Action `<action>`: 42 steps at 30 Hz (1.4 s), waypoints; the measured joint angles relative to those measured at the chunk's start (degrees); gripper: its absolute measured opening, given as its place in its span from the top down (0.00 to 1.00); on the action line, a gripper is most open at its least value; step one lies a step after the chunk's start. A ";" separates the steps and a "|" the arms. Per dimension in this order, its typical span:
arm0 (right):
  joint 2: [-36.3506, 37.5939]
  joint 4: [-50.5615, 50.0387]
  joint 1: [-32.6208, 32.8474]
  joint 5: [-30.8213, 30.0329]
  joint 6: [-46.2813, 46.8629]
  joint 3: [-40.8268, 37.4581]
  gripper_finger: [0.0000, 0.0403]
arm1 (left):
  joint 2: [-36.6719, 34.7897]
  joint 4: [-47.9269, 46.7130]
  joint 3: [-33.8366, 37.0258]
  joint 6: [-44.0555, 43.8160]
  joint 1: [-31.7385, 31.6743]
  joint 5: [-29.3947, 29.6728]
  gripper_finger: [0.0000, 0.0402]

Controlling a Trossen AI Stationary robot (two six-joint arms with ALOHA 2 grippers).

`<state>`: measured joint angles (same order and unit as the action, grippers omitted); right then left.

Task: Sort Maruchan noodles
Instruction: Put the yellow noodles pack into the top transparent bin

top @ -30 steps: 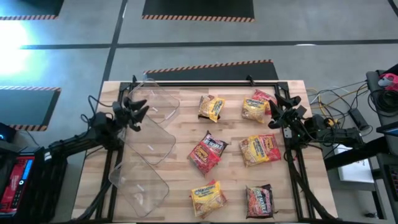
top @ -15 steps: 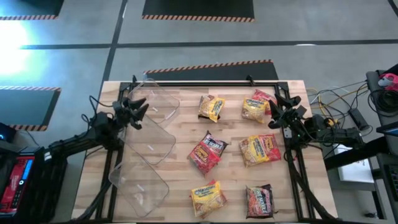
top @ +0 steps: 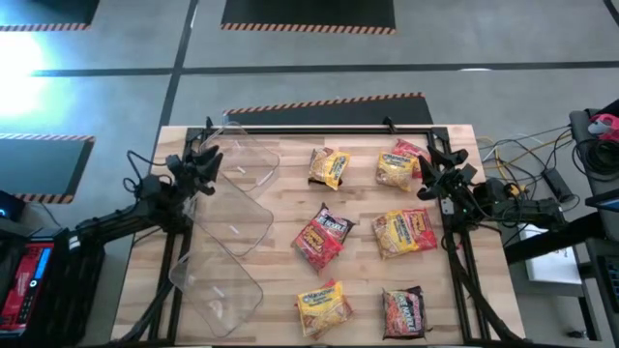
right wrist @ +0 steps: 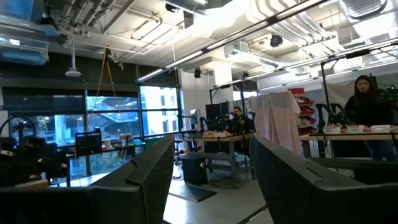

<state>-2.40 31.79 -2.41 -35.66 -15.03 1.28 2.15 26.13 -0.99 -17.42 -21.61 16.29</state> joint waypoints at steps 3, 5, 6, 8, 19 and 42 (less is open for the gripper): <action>0.01 0.00 -0.01 0.00 0.00 0.00 0.50 | 0.03 -1.59 -1.14 0.50 0.00 -0.30 0.55; 0.00 0.02 -0.01 0.01 0.00 0.00 0.50 | 0.30 -4.02 -2.98 0.64 0.01 -0.32 0.55; -0.01 0.00 0.00 0.00 0.00 0.00 0.50 | 0.65 -5.70 -4.06 1.05 0.01 -0.32 0.55; 0.00 0.00 0.00 0.01 0.00 0.00 0.50 | 1.82 -9.12 -6.51 2.28 0.02 -0.34 0.55; -0.01 0.02 0.01 0.00 0.00 0.00 0.50 | 13.47 -17.68 -17.36 4.53 0.02 -0.33 0.55; -0.01 0.02 -0.01 0.00 0.00 0.00 0.50 | 46.96 -17.62 -33.09 5.84 0.26 -7.66 0.55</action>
<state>-2.41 31.81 -2.42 -35.66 -15.03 1.28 49.11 8.51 -34.07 -11.58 -21.34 8.63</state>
